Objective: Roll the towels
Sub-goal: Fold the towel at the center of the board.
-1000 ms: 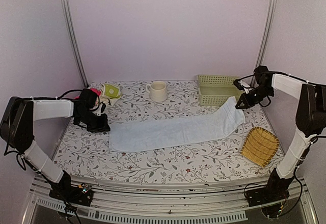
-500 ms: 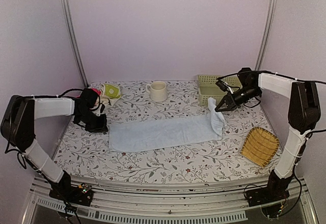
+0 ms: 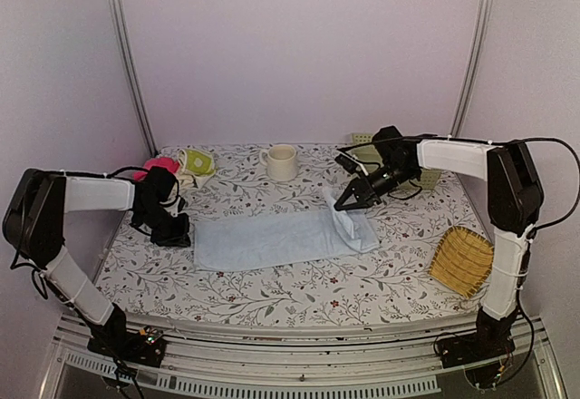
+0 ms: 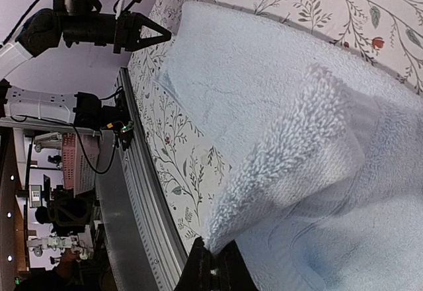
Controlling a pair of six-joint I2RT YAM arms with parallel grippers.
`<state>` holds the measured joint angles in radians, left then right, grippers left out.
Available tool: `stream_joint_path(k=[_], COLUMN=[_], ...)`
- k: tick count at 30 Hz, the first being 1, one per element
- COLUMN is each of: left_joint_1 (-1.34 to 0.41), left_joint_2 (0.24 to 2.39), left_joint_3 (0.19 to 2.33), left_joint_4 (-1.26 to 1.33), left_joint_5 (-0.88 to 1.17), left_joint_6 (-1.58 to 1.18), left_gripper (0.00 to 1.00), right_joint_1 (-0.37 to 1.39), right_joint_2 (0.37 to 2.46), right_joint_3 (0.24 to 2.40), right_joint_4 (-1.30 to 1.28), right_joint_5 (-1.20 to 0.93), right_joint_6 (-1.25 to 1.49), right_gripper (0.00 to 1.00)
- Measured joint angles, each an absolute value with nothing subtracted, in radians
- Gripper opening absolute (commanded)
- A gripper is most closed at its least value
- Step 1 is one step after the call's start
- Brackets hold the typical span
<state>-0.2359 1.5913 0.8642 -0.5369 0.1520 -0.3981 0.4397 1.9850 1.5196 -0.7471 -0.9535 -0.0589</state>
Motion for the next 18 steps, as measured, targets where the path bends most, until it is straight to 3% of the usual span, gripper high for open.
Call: stream_joint_path(k=[18], left_joint_1=[-0.238], left_joint_2=[1.571], left_joint_3=[0.780], left_joint_4=[-0.503], left_joint_5=[0.188], left_joint_6=[-0.424], left_gripper=[0.11], right_joint_1=[0.717], right_joint_2=[2.316], right_joint_3=[1.920], right_joint_4=[-0.472], right_joint_5=[-0.958], right_joint_6=[0.387], right_gripper=[0.02])
